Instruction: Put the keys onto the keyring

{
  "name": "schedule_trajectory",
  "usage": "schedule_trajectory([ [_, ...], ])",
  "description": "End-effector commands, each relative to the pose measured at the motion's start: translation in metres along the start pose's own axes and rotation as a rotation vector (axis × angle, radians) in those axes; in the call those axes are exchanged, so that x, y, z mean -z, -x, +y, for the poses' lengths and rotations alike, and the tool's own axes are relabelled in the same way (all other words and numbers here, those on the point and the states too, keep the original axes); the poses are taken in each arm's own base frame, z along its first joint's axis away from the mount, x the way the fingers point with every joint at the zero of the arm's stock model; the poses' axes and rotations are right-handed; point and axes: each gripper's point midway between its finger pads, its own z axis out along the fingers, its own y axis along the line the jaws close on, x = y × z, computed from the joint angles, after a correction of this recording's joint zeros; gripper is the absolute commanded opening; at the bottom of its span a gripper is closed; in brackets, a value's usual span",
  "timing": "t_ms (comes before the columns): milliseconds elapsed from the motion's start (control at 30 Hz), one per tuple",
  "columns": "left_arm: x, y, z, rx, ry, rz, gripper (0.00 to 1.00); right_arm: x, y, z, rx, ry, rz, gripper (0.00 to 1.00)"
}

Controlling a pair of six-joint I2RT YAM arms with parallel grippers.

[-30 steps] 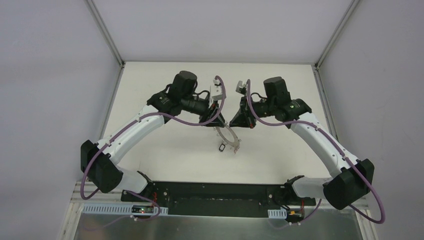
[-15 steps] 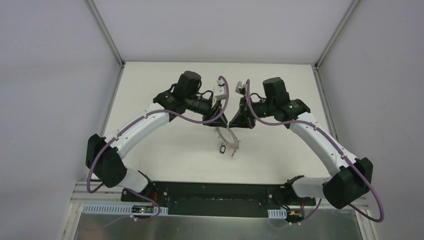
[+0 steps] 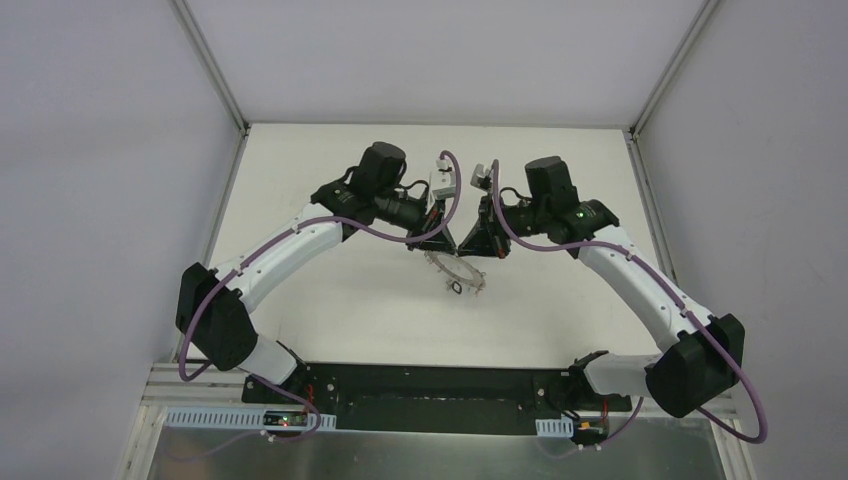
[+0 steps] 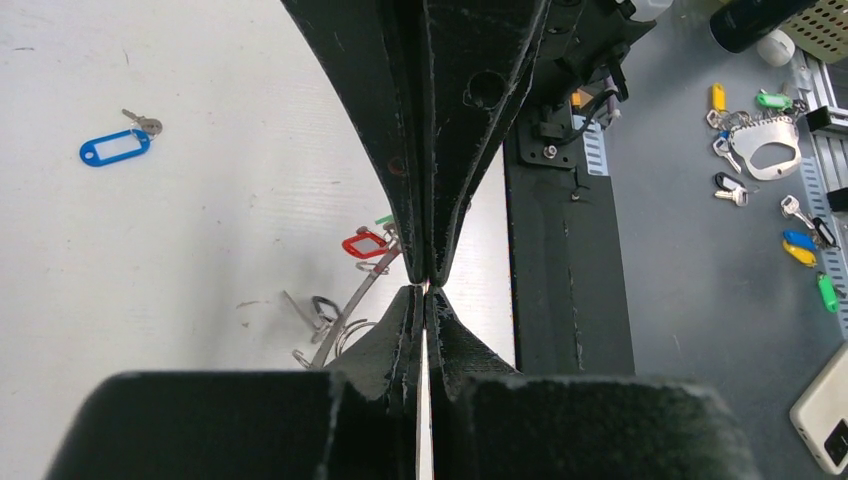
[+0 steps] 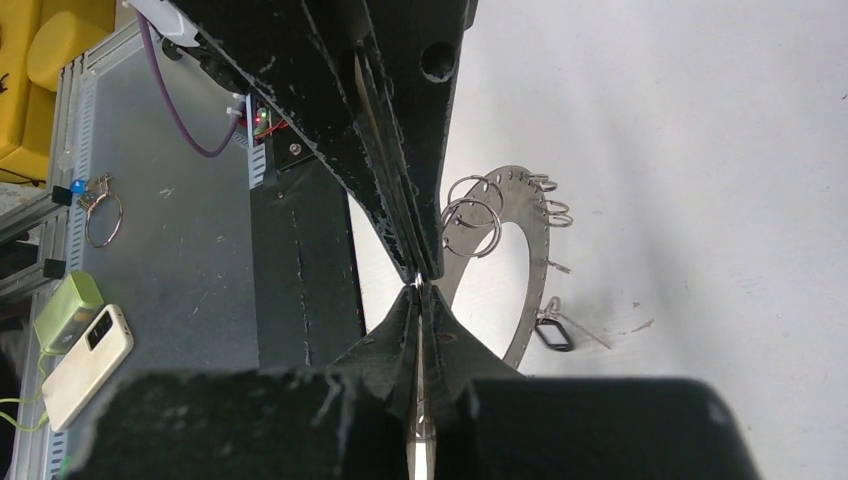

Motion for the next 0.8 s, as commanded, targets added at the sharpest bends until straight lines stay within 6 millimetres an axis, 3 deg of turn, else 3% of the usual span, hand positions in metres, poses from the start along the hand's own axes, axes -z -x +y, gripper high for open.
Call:
schedule_trajectory([
  [0,0.008,0.022,-0.003,-0.065,0.000,-0.039,0.00,0.000,0.013,0.006,0.032,0.021,-0.045,0.00],
  [100,0.013,0.028,-0.003,-0.044,0.010,-0.063,0.00,0.003,0.015,0.004,0.018,0.020,-0.065,0.01],
  [367,0.016,0.046,-0.004,0.081,0.004,-0.189,0.00,0.021,0.035,0.004,-0.053,0.072,-0.179,0.23],
  [767,0.017,0.058,0.016,0.185,0.090,-0.280,0.00,0.031,0.025,-0.006,-0.093,0.060,-0.228,0.26],
])
